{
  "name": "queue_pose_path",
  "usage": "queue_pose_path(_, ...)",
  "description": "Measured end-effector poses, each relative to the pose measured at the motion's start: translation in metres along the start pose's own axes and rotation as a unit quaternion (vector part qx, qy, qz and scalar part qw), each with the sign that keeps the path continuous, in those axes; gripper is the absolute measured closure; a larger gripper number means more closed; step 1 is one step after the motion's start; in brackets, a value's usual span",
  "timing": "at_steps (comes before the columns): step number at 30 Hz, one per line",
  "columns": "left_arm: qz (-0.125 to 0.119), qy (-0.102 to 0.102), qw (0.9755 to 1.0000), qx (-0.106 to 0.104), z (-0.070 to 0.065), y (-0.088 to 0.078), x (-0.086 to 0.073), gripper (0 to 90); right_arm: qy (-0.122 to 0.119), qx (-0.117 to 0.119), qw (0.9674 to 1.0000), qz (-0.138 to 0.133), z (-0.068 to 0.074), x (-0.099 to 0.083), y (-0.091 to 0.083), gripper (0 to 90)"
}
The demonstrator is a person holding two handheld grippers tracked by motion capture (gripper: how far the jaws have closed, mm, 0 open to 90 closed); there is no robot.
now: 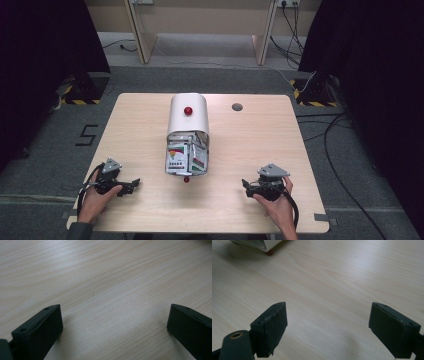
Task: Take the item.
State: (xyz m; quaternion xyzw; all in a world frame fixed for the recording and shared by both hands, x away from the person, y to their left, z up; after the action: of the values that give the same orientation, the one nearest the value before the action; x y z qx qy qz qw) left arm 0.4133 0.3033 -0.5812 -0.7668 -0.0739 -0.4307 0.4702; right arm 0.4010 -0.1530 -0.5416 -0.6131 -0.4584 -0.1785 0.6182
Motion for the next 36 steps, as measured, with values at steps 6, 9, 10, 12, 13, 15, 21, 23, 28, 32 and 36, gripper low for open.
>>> queue_pose_path(6, 0.0, 0.0, 1.0, 0.0, 0.0, 0.0, 0.0, 0.0, 0.004, 0.003, 0.9999, -0.011, 0.003, 0.006, -0.006, 16.7)
queue_pose_path(9, 0.0, -0.001, 1.0, 0.0, 0.0, 0.0, 0.0, 0.0, 0.003, 0.005, 0.9998, -0.019, 0.005, 0.011, -0.01, 17.1)
queue_pose_path(10, 0.0, 0.0, 1.0, 0.0, 0.0, 0.0, 0.0, 0.0, 0.003, 0.005, 0.9998, -0.022, 0.005, 0.012, -0.012, 17.2)
queue_pose_path(12, 0.0, 0.0, 1.0, 0.0, 0.0, 0.0, 0.0, 0.0, 0.002, 0.008, 0.9996, -0.026, 0.007, 0.015, -0.015, 17.6)
queue_pose_path(13, 0.0, 0.0, 1.0, 0.0, 0.0, 0.0, 0.0, 0.0, -0.001, 0.01, 0.9995, -0.031, 0.009, 0.018, -0.018, 18.0)
queue_pose_path(15, 0.0, 0.0, 1.0, 0.0, 0.0, 0.0, 0.0, 0.0, -0.002, 0.01, 0.9993, -0.036, 0.011, 0.02, -0.021, 18.3)
queue_pose_path(21, 0.0, 0.0, 1.0, 0.0, 0.0, 0.0, 0.0, 0.0, -0.007, 0.015, 0.9987, -0.049, 0.017, 0.03, -0.033, 19.3)
queue_pose_path(23, 0.0, 0.0, 1.0, 0.0, 0.0, 0.0, 0.0, 0.0, -0.007, 0.019, 0.9984, -0.052, 0.019, 0.033, -0.037, 19.7)
queue_pose_path(28, 0.0, -0.001, 1.0, 0.0, 0.0, 0.0, 0.0, 0.0, -0.011, 0.022, 0.9979, -0.06, 0.023, 0.039, -0.044, 20.3)
queue_pose_path(32, 0.0, 0.0, 1.0, 0.0, 0.0, 0.0, 0.0, 0.0, -0.014, 0.027, 0.9975, -0.063, 0.026, 0.043, -0.049, 20.8)
queue_pose_path(36, 0.0, 0.0, 1.0, 0.0, 0.0, 0.0, 0.0, 0.0, -0.012, 0.028, 0.9972, -0.068, 0.027, 0.047, -0.053, 21.1)
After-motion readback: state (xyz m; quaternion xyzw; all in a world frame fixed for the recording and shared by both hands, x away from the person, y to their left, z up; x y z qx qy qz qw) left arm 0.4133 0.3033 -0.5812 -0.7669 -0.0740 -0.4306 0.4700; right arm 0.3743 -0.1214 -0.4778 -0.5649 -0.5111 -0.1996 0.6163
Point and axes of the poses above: each handheld gripper's, and its own axes: y roughly forward along the jaws, x roughly out of its top, z roughly to its left, the point moved 8 cm from there along y, roughly forward along the jaws, and after that the axes turned 14 degrees about -x, right-handed, at the moved point
